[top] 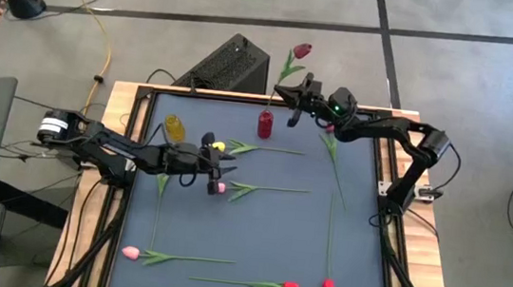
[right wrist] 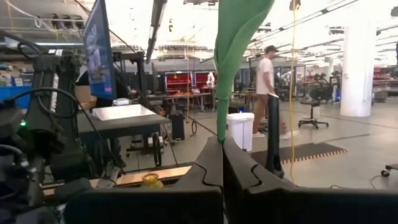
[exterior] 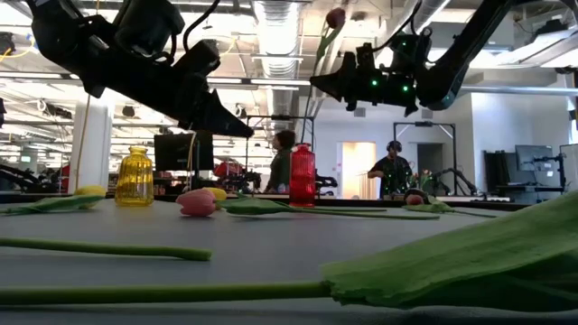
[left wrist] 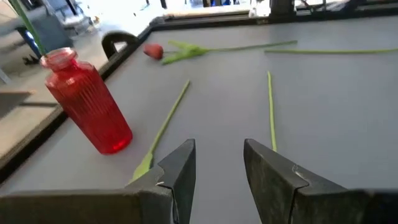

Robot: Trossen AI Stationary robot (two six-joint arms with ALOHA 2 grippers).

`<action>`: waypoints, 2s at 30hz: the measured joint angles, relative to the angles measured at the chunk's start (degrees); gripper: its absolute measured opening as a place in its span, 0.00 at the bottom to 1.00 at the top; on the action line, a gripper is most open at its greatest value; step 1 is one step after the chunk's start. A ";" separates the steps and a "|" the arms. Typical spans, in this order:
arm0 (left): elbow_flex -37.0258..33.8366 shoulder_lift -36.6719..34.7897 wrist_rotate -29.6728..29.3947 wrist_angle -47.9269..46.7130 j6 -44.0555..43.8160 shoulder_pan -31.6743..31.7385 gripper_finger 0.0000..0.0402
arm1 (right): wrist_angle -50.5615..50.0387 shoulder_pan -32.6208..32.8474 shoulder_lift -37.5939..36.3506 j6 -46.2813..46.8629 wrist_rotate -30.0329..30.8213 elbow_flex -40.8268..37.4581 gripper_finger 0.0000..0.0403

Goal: Sort flowers into vase by color
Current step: Put the bottom dark red flower into the red flower vase

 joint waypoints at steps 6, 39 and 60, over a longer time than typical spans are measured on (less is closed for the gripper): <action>0.00 0.00 1.23 -0.57 -1.53 -0.02 0.31 | -1.48 0.12 0.00 -0.01 0.00 0.00 0.04; 0.00 0.00 2.30 -0.42 -3.83 -0.02 0.31 | -26.74 0.45 -0.02 -5.15 1.90 -0.07 0.17; 0.00 0.00 2.29 -1.86 -4.54 -0.02 0.31 | -92.34 3.43 -0.31 -18.01 0.82 21.24 0.60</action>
